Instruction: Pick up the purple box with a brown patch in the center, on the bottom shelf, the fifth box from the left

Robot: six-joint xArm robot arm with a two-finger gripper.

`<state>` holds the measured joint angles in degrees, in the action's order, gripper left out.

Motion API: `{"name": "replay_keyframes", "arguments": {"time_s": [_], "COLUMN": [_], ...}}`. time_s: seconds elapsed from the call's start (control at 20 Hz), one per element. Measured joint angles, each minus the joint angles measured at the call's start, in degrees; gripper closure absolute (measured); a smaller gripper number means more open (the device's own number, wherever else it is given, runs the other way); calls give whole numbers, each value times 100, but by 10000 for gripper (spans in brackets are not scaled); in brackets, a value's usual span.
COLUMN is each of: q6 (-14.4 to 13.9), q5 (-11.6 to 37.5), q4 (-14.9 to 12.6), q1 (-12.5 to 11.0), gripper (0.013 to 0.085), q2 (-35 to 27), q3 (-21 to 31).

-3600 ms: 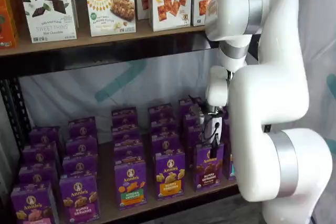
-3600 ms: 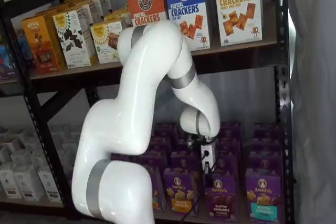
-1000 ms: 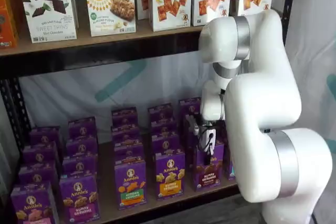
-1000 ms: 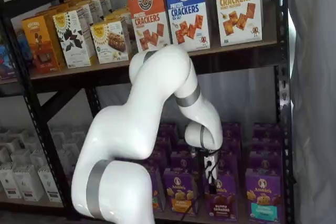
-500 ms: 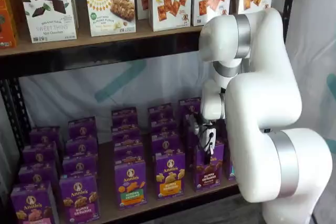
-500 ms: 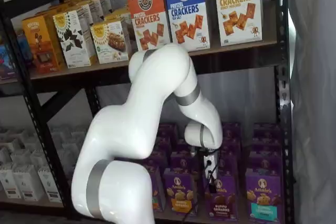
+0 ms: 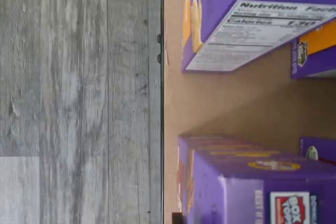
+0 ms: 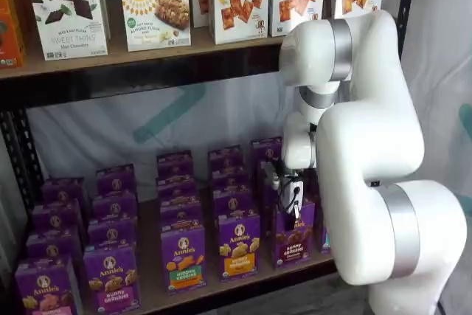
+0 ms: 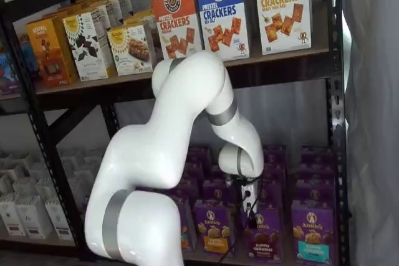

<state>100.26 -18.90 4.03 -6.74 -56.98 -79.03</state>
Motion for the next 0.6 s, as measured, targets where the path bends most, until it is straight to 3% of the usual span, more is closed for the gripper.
{"name": "replay_keyframes", "arguments": {"time_s": [0.25, 0.6], "q6": [-17, 58], "q5": [7, 26], "q4": [-25, 46], "q1": [-5, -14], "gripper": [610, 610], "q2": [10, 31], "q3": [27, 77]}}
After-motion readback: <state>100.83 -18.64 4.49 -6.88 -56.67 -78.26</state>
